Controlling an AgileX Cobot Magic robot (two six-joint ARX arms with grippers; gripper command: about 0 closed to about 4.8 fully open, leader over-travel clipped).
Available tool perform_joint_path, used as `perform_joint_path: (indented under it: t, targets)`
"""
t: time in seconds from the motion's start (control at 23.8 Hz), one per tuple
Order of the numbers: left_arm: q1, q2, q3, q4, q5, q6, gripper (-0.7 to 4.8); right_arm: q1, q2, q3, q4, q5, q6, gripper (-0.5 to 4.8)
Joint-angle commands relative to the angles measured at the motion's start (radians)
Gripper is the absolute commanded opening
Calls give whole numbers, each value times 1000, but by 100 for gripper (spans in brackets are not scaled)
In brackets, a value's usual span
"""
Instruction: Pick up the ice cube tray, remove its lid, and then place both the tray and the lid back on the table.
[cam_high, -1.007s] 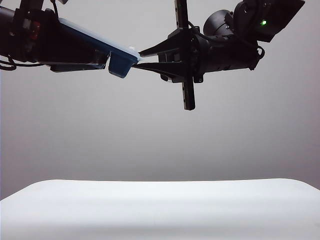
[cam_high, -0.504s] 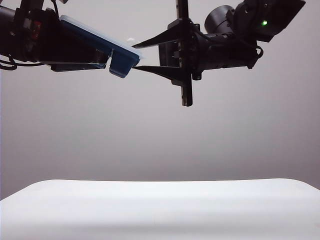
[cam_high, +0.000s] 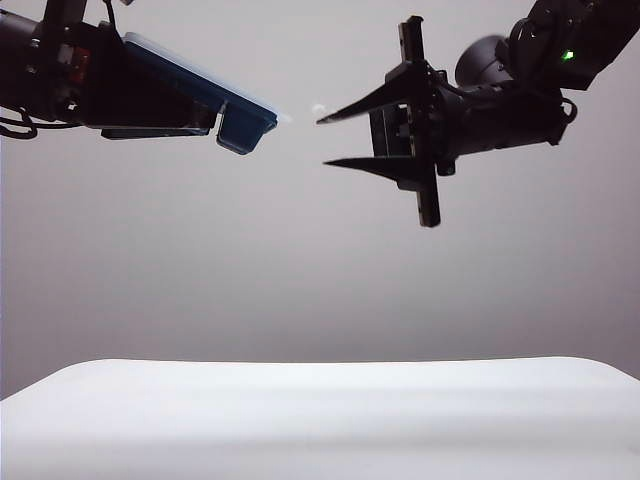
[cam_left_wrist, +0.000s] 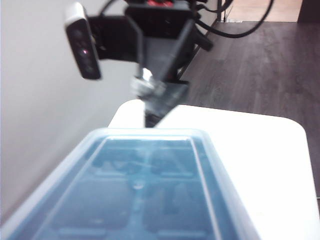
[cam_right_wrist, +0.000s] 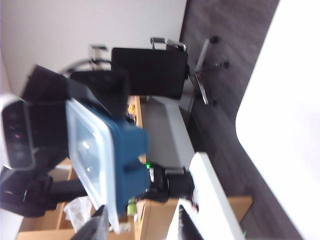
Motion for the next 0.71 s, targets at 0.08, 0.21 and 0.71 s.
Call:
perform_joint_path:
  t: [0.08, 0.21, 0.71]
  targets:
    - [0, -3, 6, 26, -40, -2, 298, 34, -10, 4, -169, -16, -144, 171]
    - [0, -3, 6, 25, -42, -2, 298, 59, -10, 6, -155, -19, -142, 171]
    - [0, 2, 6, 14, -58, -2, 294, 63, -18, 53, -153, -53, -133, 171]
